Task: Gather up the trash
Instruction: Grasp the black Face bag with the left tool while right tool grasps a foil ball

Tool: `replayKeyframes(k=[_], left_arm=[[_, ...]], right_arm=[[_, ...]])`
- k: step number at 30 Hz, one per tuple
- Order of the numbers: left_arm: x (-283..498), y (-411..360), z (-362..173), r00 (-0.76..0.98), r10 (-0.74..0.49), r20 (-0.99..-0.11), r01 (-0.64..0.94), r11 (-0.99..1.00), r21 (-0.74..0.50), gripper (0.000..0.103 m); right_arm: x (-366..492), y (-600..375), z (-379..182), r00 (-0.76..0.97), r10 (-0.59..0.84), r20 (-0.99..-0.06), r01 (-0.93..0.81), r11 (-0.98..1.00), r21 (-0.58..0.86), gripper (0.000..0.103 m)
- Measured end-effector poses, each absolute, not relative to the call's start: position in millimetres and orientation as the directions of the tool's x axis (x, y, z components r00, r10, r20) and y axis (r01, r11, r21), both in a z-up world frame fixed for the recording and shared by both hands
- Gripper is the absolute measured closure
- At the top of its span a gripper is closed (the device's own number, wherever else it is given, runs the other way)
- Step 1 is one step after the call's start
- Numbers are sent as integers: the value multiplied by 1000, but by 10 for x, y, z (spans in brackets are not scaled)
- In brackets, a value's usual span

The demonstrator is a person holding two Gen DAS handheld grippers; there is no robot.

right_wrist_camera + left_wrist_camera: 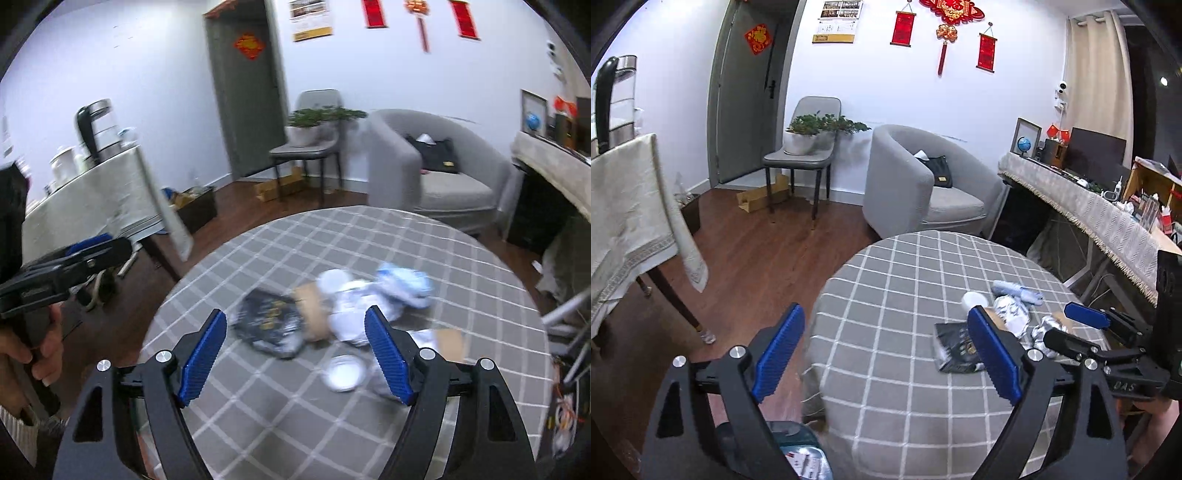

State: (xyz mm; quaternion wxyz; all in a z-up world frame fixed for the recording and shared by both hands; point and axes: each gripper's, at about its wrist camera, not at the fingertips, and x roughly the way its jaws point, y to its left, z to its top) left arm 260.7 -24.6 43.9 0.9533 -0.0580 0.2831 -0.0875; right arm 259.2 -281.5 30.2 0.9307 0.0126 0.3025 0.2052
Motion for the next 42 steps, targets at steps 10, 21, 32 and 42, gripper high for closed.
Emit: replayKeyframes(k=[10, 21, 32, 42], left_arm=[[2848, -466, 74, 786, -216, -579, 152, 976, -158, 11], [2958, -812, -169, 734, -250, -632, 209, 968, -141, 11], [3069, -1067, -312, 690, -253, -678, 234, 965, -122, 11], [3180, -1187, -399, 662, -258, -703, 243, 962, -124, 11]], right_arm=[[2716, -3126, 64, 725, 362, -587, -330, 929, 165, 25], [2799, -3190, -69, 701, 312, -642, -305, 944, 125, 25], [2828, -3249, -129, 716, 222, -662, -271, 962, 30, 52], [2833, -3391, -63, 707, 364, -607, -306, 930, 202, 63]])
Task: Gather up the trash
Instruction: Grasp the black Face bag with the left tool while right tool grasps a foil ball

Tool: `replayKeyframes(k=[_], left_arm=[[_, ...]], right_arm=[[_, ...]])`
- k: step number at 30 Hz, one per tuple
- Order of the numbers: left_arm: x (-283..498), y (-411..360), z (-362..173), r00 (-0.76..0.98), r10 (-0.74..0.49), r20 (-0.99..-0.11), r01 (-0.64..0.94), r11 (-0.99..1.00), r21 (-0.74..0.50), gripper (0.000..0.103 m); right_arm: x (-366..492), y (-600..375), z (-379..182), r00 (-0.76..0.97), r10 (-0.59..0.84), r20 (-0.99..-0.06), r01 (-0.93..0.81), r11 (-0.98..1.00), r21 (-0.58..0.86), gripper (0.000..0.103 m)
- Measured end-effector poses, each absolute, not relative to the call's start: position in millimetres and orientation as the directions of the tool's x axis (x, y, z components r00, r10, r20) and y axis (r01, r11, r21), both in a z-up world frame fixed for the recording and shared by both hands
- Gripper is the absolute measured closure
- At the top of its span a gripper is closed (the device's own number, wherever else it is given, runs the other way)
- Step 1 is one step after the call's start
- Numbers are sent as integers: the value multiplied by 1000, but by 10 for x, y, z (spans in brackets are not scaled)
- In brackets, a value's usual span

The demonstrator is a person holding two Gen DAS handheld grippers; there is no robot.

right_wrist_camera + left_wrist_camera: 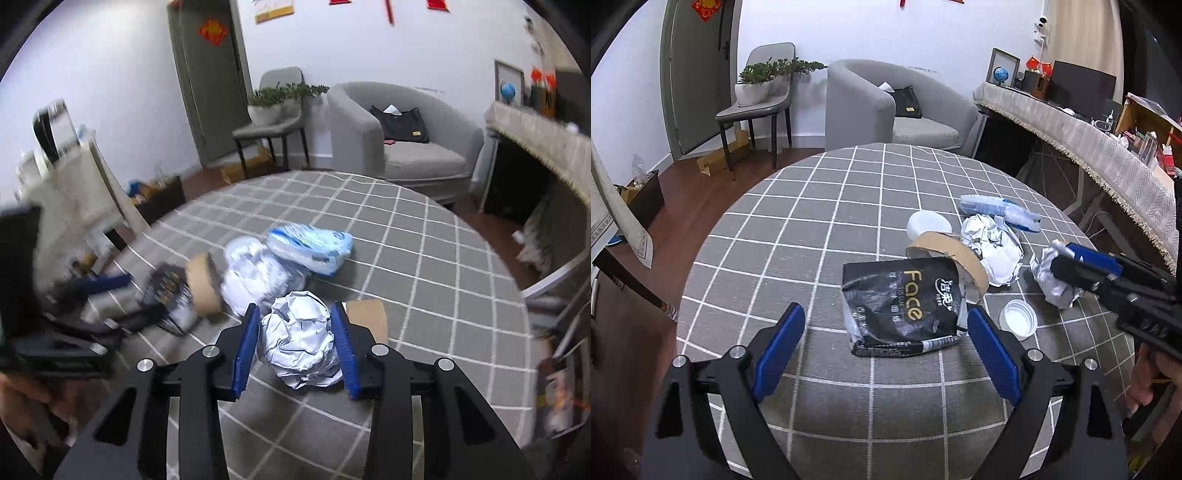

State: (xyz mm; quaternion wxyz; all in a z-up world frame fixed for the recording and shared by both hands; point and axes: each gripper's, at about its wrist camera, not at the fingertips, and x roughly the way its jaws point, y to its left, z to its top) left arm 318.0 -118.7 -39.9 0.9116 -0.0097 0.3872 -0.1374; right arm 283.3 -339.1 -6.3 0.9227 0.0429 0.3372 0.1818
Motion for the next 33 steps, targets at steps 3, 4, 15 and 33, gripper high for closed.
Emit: replayKeyframes(k=[3, 4, 15, 33], left_arm=[[3206, -1234, -435, 653, -244, -717, 240, 965, -109, 11], [3215, -1247, -450, 647, -237, -725, 238, 966, -103, 11], [3267, -1331, -506, 612, -230, -756, 249, 964, -92, 19], [3045, -904, -347, 621, -244, -745, 273, 958, -86, 52]], right_arm=[[2811, -3414, -3, 698, 445, -561, -336, 895, 292, 63], [2809, -3417, 10, 696, 459, -552, -341, 888, 309, 63], [2821, -3340, 24, 651, 588, -480, -351, 794, 497, 63], [2834, -2985, 133, 628, 641, -440, -386, 748, 539, 63]])
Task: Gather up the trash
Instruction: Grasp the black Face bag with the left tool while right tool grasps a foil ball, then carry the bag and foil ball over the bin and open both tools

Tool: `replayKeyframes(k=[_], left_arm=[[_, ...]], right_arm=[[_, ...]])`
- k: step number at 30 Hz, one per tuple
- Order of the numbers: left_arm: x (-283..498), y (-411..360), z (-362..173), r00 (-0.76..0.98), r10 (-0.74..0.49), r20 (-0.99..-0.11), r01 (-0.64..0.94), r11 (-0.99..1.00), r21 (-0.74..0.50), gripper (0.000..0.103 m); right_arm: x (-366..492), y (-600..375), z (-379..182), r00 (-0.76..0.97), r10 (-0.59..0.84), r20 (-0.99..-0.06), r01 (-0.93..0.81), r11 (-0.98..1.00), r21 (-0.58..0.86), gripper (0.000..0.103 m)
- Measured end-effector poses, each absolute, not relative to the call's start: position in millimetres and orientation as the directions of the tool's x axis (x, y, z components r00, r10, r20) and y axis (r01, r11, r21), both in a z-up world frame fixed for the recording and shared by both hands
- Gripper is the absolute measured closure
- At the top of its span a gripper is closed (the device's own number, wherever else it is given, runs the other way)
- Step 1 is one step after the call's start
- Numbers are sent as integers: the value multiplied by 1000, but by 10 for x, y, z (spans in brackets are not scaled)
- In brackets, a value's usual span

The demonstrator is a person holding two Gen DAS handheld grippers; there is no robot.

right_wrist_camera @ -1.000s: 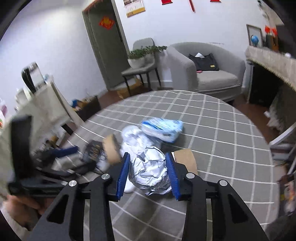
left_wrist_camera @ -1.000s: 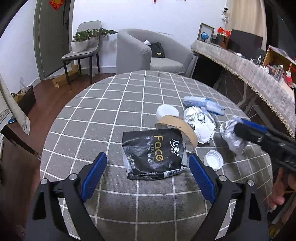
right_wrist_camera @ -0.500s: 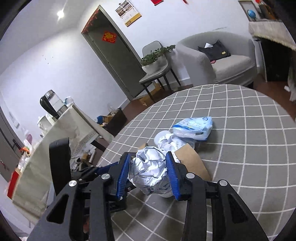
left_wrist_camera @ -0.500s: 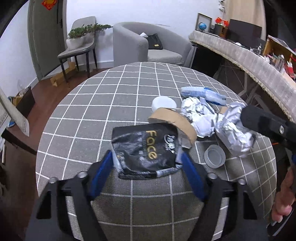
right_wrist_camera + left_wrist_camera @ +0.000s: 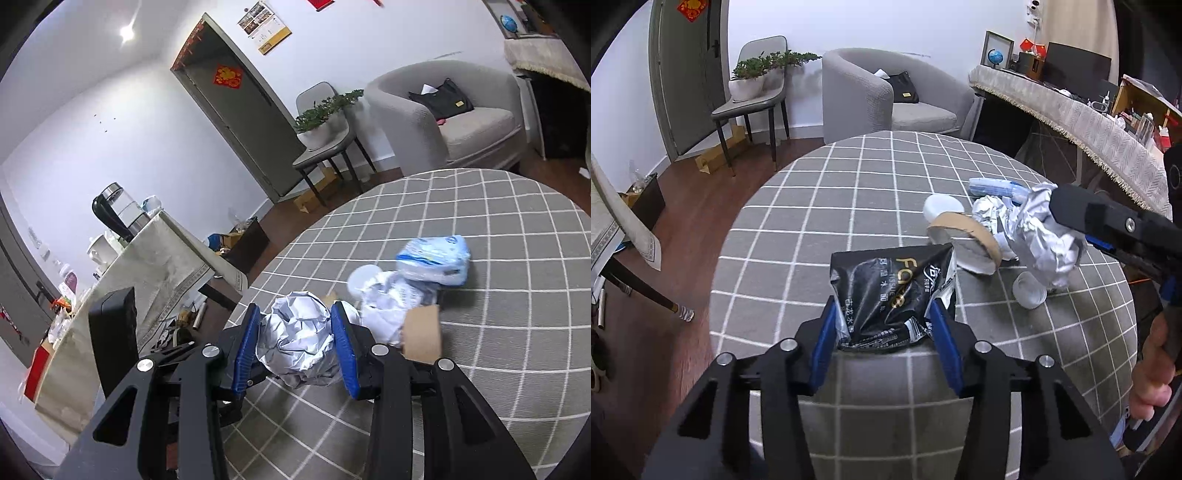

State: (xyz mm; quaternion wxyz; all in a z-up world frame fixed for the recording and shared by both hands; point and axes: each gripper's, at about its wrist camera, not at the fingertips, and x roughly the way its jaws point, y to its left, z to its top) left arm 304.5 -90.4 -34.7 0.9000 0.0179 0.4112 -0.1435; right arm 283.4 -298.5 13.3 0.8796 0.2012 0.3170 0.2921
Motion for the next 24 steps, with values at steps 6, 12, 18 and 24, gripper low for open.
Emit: replayKeyframes(k=[6, 12, 18, 24], left_arm=[[2972, -678, -316, 628, -278, -727, 260, 955, -141, 56], [2888, -383, -272, 649, -300, -699, 221, 954, -204, 60], [2767, -56, -219, 672, -300, -678, 182, 953, -242, 60], [2593, 369, -268, 681, -261, -684, 120, 961, -248, 60]], right_arm=[[2841, -2748, 210, 619, 646, -447, -410, 751, 517, 63], [2832, -2500, 250, 609, 645, -462, -430, 758, 490, 63], [2821, -2197, 296, 591, 648, -481, -459, 760, 460, 63], [2786, -1855, 329, 563, 663, -494, -497, 749, 439, 63]])
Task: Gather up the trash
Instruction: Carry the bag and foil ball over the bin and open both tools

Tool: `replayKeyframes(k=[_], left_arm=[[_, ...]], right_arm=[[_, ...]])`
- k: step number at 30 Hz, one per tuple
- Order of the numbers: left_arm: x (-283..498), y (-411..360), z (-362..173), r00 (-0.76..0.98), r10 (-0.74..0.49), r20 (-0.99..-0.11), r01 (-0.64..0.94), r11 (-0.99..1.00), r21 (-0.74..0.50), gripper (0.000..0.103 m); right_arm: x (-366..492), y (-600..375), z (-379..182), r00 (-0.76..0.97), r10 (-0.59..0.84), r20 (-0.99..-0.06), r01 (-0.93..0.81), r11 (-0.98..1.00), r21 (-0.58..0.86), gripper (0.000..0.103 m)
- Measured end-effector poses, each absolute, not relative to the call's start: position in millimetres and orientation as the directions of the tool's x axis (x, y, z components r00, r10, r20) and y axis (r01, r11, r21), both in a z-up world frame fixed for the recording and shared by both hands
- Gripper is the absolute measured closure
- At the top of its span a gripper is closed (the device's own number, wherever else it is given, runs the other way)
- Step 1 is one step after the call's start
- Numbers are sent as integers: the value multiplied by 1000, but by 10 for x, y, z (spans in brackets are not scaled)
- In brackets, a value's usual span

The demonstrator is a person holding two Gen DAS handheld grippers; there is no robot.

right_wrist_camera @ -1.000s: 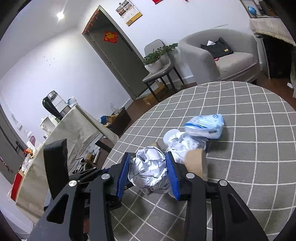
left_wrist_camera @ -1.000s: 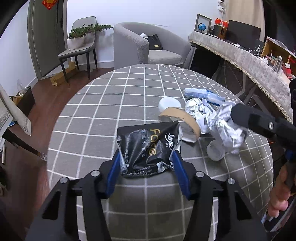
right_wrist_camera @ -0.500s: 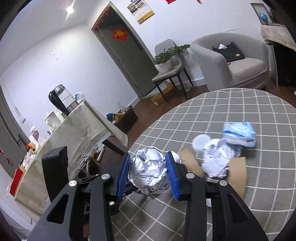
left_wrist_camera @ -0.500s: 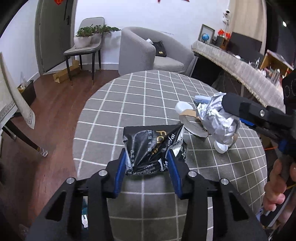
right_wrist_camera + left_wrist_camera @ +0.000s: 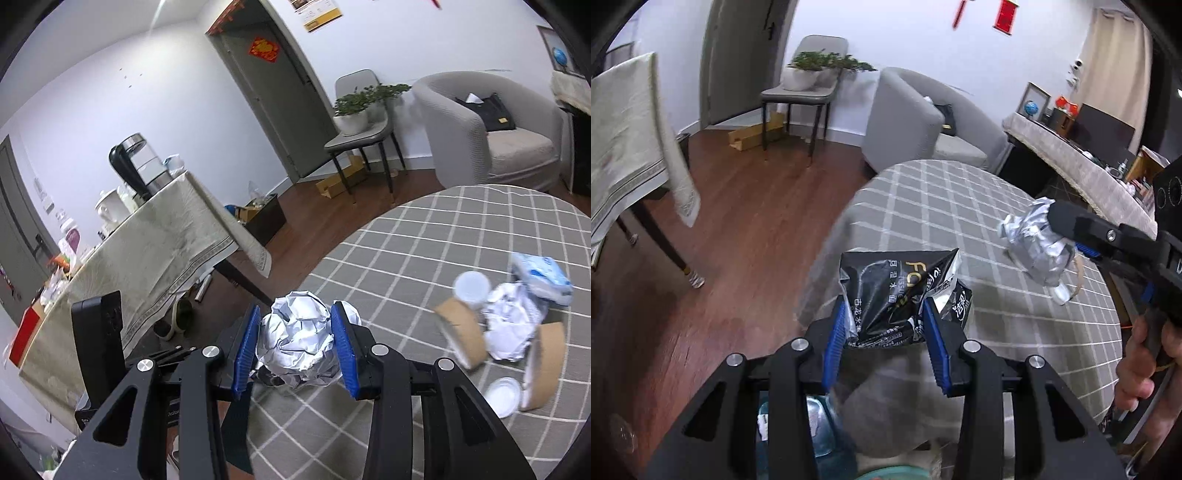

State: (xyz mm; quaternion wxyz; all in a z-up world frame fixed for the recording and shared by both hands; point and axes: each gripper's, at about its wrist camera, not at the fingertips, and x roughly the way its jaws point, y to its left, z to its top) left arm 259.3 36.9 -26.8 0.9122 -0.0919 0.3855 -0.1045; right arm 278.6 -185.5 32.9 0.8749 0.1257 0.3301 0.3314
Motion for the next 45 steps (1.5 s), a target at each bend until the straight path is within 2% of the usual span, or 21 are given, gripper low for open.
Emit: replayKeyframes(k=[7, 19, 25, 30, 33, 38, 45], left_arm=[[2378, 909, -425, 671, -210, -711, 30, 966, -257, 60], [2141, 1453, -1142, 535, -142, -833, -84, 972, -220, 60], [2106, 1649, -1507, 454, -133, -881, -116, 971, -207, 59], [2102, 1730, -1795, 373, -177, -911, -118, 964, -236, 59], [2095, 1776, -1993, 310, -191, -931, -122, 963, -239, 55], [2050, 1816, -2231, 236, -168, -957, -99, 976, -196, 41], [1961, 1935, -2181, 266, -153, -952, -107, 976, -187, 30]], right_arm=[[2745, -1388, 346, 516, 686, -514, -547, 725, 418, 63], [2620, -513, 212, 430, 681, -593, -615, 702, 360, 63], [2584, -201, 72, 397, 650, -649, -625, 709, 328, 63], [2582, 40, -36, 375, 614, -694, -627, 720, 299, 63], [2580, 194, -143, 348, 599, -722, -631, 719, 292, 63], [2583, 362, -325, 311, 573, -759, -637, 718, 281, 63], [2575, 551, -573, 272, 537, -798, -641, 720, 266, 63]])
